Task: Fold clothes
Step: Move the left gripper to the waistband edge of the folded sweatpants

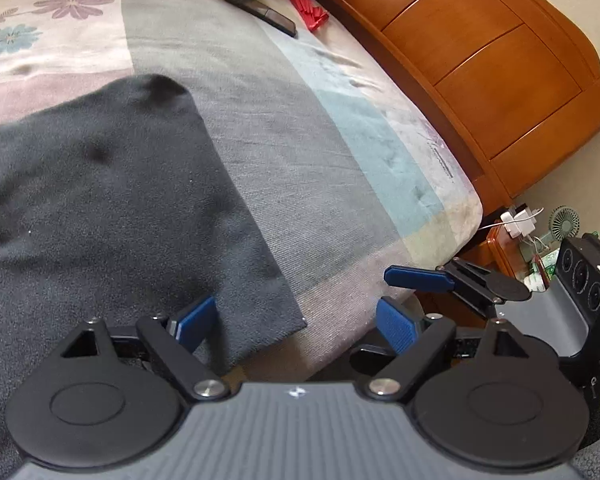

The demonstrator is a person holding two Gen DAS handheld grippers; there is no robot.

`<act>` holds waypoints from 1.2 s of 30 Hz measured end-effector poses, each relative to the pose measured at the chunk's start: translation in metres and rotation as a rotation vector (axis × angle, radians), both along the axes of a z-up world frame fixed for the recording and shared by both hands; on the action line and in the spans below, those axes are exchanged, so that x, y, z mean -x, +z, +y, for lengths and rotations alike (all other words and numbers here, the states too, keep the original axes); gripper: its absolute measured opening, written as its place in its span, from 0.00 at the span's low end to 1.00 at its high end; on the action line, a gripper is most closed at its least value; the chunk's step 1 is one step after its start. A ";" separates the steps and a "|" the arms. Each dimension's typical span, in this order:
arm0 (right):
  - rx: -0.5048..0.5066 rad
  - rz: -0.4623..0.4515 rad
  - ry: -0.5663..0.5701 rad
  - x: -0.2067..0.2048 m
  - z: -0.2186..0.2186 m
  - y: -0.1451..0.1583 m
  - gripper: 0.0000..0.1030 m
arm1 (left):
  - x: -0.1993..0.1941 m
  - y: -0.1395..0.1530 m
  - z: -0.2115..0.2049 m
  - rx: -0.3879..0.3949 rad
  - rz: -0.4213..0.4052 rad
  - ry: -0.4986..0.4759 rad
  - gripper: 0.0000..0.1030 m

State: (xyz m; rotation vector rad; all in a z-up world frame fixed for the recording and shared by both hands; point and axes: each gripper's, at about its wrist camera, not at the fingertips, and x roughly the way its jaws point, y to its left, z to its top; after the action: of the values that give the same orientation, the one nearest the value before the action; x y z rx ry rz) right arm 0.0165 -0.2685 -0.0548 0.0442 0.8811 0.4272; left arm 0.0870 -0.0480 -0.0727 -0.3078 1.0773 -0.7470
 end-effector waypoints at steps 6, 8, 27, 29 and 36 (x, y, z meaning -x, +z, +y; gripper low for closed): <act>-0.007 -0.012 -0.017 0.009 -0.005 -0.001 1.00 | -0.009 0.008 -0.007 0.072 0.006 0.019 0.85; 0.005 -0.050 -0.005 0.013 -0.002 0.001 1.00 | -0.015 0.006 -0.008 0.031 0.023 0.044 0.84; 0.689 -0.630 0.283 0.033 0.109 -0.039 1.00 | -0.003 0.027 0.026 -0.008 -0.048 0.096 0.85; 0.707 -0.654 0.289 0.033 0.112 -0.039 1.00 | -0.002 0.027 0.026 -0.012 -0.048 0.091 0.85; 0.785 -0.709 0.332 0.036 0.117 -0.035 1.00 | 0.001 0.029 0.028 -0.029 -0.063 0.078 0.85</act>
State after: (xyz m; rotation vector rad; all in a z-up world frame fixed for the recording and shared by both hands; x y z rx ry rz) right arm -0.0197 -0.1520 -0.0899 -0.9345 0.2985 0.3410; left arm 0.0862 -0.0201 -0.0439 -0.2979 1.0107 -0.6665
